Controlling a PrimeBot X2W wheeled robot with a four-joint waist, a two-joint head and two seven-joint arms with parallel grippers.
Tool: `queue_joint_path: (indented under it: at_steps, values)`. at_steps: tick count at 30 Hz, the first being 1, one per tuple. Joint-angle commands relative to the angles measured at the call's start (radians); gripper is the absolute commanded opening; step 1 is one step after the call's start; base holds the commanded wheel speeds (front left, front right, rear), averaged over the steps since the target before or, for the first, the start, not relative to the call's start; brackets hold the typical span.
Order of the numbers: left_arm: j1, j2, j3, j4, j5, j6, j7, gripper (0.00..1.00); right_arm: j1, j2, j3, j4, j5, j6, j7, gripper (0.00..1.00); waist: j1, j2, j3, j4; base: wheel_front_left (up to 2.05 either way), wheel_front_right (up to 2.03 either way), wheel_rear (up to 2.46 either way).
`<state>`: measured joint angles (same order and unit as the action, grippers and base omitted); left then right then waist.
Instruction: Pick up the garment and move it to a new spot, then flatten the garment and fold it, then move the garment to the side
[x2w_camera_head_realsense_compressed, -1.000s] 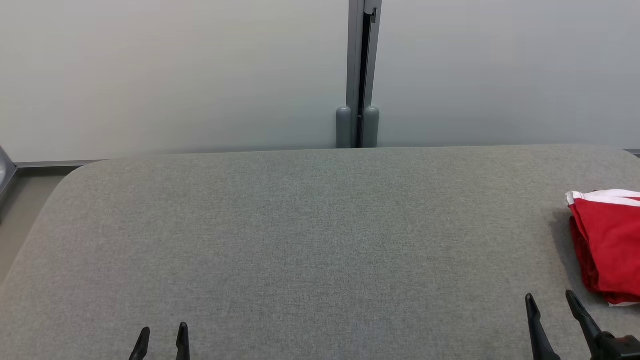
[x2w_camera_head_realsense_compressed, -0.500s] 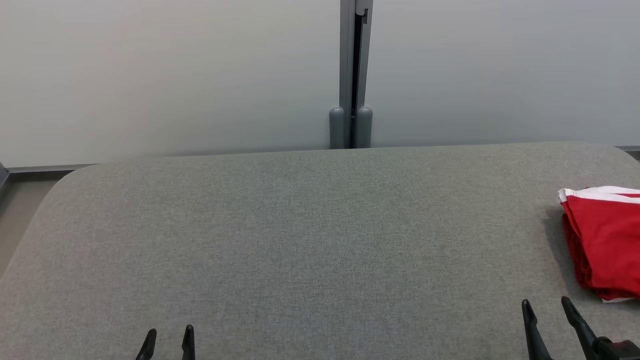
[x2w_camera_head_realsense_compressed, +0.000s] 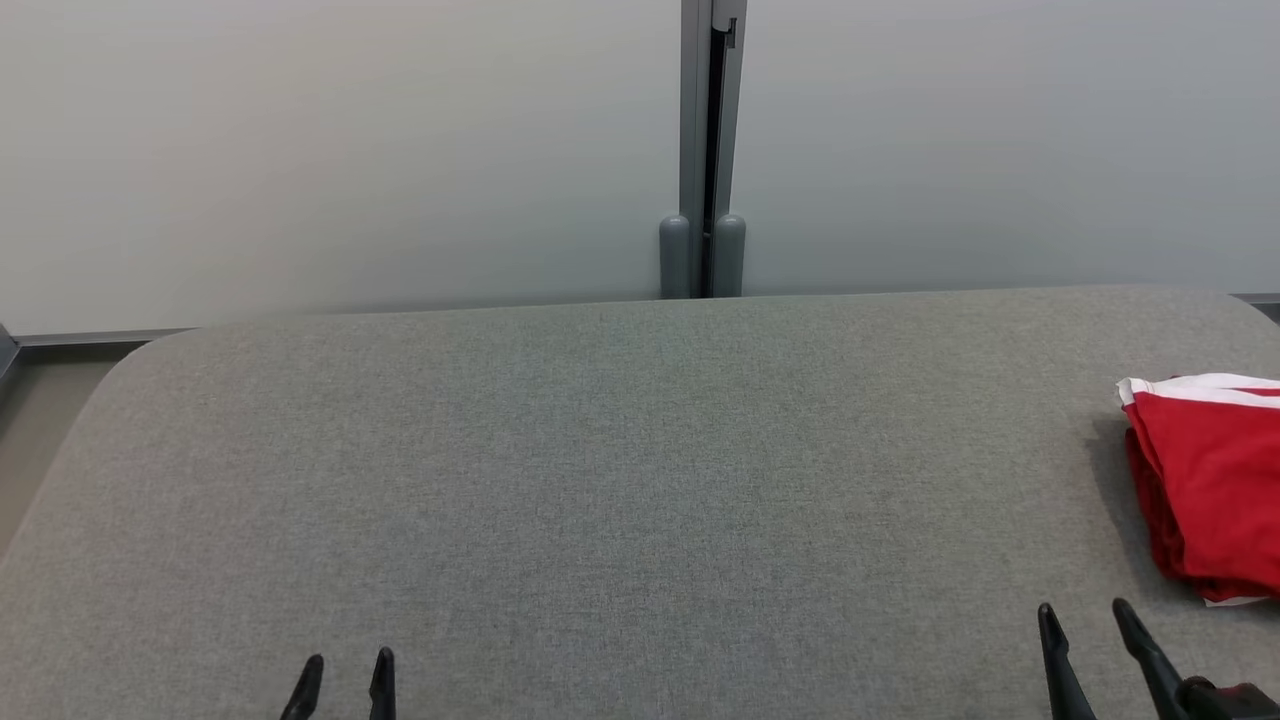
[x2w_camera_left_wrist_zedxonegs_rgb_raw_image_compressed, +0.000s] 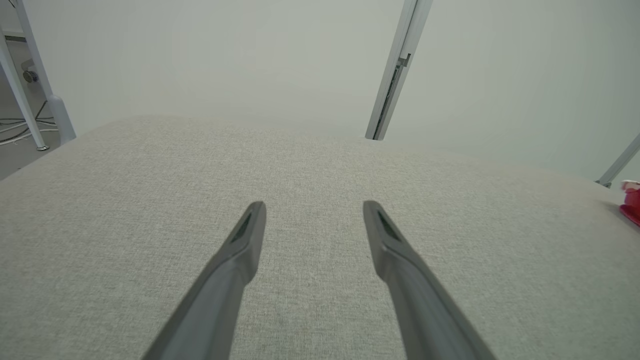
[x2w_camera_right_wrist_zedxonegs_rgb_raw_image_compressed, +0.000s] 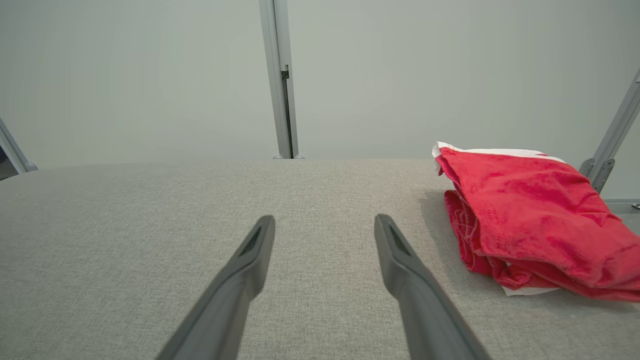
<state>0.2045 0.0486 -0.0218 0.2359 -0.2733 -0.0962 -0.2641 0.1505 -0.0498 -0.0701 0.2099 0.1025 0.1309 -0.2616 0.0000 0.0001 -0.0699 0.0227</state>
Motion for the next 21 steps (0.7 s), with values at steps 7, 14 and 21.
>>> queue_joint_path:
  at_steps: [7,14,21]
  values:
    - [0.007,-0.008,0.004,0.036,-0.035,-0.001,0.013,0.00,-0.001,0.013,-0.002,0.041,0.040,0.000,0.020,0.00,0.0000,-0.0001,0.001,0.000,0.00,0.00,0.00]
    - [-0.026,-0.007,0.018,0.033,-0.162,-0.005,0.048,0.00,-0.027,0.011,-0.007,0.039,0.184,0.000,0.055,0.00,0.0000,-0.0001,0.005,-0.002,0.00,0.00,0.00]
    - [-0.055,-0.006,0.029,0.029,-0.279,-0.008,0.080,0.00,-0.048,0.010,-0.008,0.035,0.316,0.000,0.085,0.00,0.0000,-0.0001,0.009,-0.003,0.00,0.00,0.00]
